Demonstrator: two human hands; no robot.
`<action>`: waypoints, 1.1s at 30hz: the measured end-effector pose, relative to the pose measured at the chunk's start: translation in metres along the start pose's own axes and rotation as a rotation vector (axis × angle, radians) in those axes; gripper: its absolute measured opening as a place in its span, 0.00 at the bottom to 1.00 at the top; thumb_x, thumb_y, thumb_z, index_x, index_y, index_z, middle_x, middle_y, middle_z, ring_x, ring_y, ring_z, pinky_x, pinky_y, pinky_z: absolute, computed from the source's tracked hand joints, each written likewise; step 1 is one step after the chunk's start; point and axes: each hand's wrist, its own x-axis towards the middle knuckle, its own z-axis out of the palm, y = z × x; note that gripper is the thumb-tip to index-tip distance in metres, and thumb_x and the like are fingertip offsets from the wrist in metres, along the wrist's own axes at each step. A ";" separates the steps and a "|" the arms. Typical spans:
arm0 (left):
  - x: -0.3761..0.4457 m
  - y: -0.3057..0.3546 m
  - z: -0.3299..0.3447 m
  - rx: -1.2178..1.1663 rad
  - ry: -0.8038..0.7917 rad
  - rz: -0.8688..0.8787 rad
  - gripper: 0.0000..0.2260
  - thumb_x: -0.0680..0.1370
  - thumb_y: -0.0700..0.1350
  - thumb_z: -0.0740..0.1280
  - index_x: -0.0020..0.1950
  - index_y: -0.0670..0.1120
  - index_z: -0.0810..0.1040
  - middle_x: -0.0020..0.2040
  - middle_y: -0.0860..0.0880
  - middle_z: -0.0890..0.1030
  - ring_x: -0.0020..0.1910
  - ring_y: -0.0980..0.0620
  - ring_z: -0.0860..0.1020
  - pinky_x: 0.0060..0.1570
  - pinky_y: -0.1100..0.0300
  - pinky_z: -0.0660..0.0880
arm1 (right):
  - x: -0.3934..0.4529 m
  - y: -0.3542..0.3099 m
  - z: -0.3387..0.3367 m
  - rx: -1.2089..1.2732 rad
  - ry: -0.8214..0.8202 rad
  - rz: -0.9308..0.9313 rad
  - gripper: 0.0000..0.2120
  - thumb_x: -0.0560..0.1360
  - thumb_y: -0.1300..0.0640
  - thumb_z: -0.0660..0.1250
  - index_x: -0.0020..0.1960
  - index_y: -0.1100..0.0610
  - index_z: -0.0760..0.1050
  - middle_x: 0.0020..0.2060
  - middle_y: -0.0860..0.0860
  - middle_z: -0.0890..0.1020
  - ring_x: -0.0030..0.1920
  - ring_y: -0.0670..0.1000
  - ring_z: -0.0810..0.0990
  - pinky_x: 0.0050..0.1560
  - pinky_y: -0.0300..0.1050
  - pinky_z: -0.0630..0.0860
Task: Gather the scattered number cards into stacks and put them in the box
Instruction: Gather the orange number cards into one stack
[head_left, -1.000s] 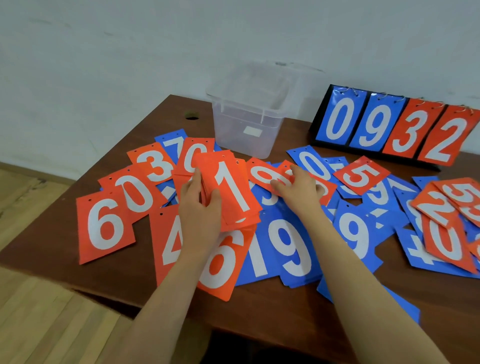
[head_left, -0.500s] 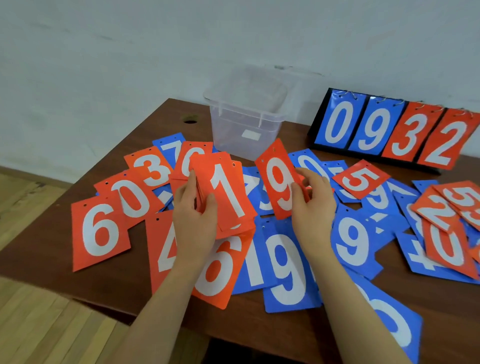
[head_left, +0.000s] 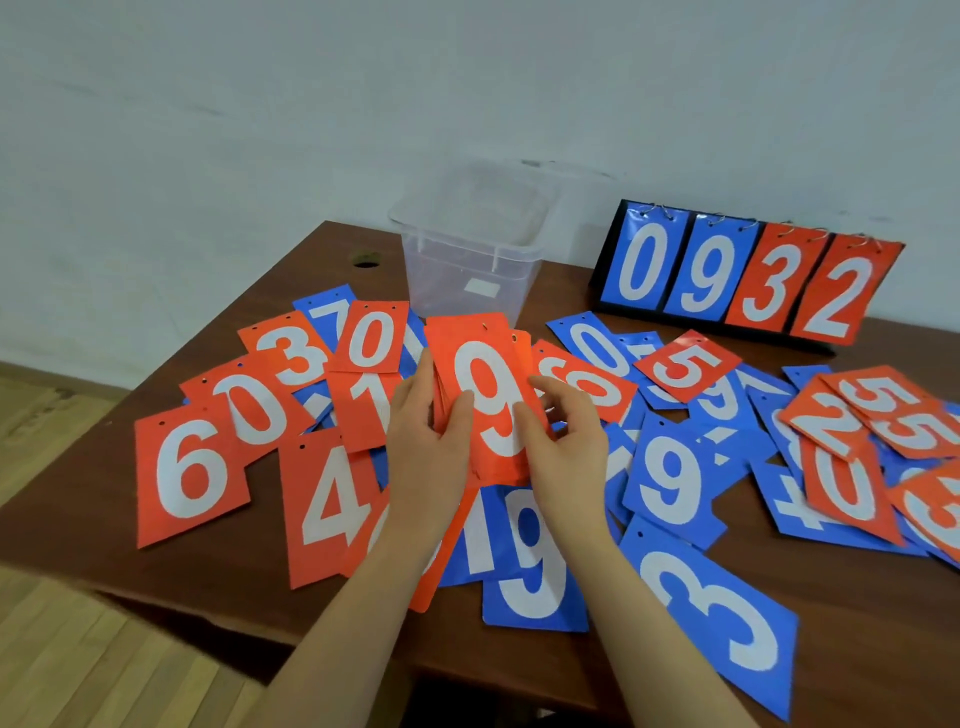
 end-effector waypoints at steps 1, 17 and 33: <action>0.000 0.000 0.003 -0.012 -0.005 0.000 0.25 0.78 0.46 0.62 0.74 0.54 0.59 0.67 0.53 0.68 0.59 0.59 0.71 0.49 0.67 0.75 | 0.003 0.003 -0.002 -0.030 -0.001 -0.017 0.12 0.76 0.56 0.67 0.58 0.48 0.75 0.53 0.43 0.75 0.54 0.45 0.74 0.52 0.41 0.76; 0.045 -0.015 0.038 0.001 0.012 -0.056 0.23 0.78 0.45 0.63 0.72 0.52 0.63 0.65 0.50 0.70 0.62 0.54 0.71 0.56 0.56 0.75 | 0.121 0.066 -0.041 -0.842 -0.220 0.123 0.27 0.76 0.44 0.62 0.71 0.53 0.63 0.70 0.51 0.67 0.71 0.53 0.62 0.71 0.56 0.50; 0.021 -0.002 0.012 0.023 0.083 -0.006 0.24 0.79 0.45 0.62 0.74 0.50 0.59 0.69 0.50 0.67 0.62 0.59 0.67 0.54 0.64 0.69 | 0.069 0.003 -0.048 0.032 0.218 -0.048 0.12 0.78 0.60 0.63 0.60 0.52 0.75 0.53 0.48 0.78 0.51 0.45 0.78 0.41 0.33 0.77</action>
